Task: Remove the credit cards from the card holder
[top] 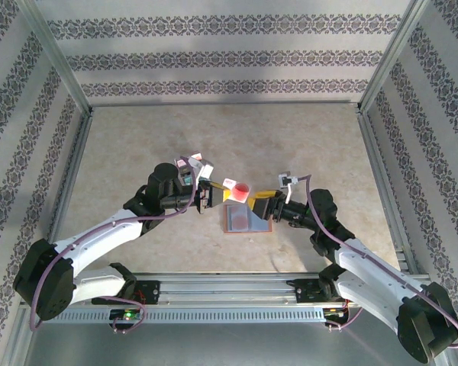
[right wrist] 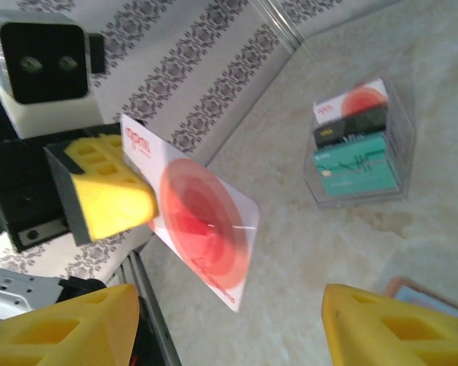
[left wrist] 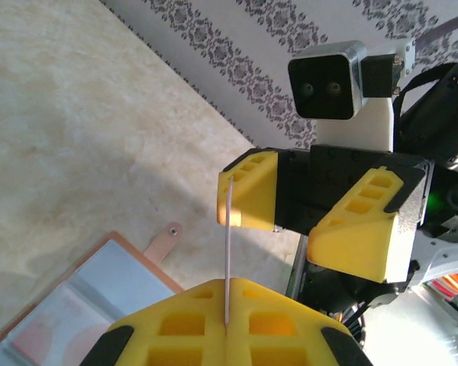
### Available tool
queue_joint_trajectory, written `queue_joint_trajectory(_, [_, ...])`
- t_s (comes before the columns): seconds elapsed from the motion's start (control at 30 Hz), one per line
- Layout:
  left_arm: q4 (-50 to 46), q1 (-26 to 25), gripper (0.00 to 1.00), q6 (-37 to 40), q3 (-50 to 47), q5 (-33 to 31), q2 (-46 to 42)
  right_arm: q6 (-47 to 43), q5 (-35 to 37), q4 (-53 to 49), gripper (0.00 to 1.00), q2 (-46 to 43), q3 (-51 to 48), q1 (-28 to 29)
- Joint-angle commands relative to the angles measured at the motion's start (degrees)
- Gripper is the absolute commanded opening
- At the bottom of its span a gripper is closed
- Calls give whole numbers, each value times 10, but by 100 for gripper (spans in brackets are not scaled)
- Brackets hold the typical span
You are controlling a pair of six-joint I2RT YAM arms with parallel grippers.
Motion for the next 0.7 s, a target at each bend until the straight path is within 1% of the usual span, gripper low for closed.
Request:
queue_joint_trajectory(0.0, [81, 8, 0, -45, -5, 23, 3, 15, 0, 73, 64, 14, 10, 11])
queue_joint_trajectory(0.17, [94, 8, 1, -56, -5, 31, 7, 13, -7, 91, 60, 42, 18, 23])
queue_joint_trajectory(0.2, [96, 8, 1, -58, -5, 34, 9, 14, -7, 96, 59, 47, 35, 25])
queue_joint_trajectory(0.27, [100, 8, 1, -62, -5, 38, 12, 14, -10, 109, 56, 56, 40, 28])
queue_joint_trajectory(0.4, [111, 9, 3, -70, -9, 40, 19, 14, -12, 128, 46, 68, 48, 34])
queue_joint_trajectory(0.43, [112, 9, 3, -72, -10, 40, 20, 13, -13, 129, 45, 69, 49, 34])
queue_joint_trajectory(0.5, [115, 9, 3, -75, -11, 41, 23, 13, -15, 132, 38, 73, 51, 35])
queue_joint_trajectory(0.53, [117, 9, 4, -75, -11, 42, 24, 13, -19, 134, 32, 77, 53, 35])
queue_joint_trajectory(0.57, [120, 10, 4, -78, -10, 43, 26, 13, -22, 134, 29, 78, 55, 35])
queue_joint_trajectory(0.6, [125, 11, 4, -81, -10, 46, 28, 12, -25, 134, 21, 81, 56, 35])
queue_joint_trajectory(0.63, [134, 14, 7, -88, -10, 53, 32, 11, -30, 133, 9, 83, 57, 35])
queue_joint_trajectory(0.67, [124, 20, 16, -84, -3, 64, 31, 6, -28, 126, 0, 80, 58, 34])
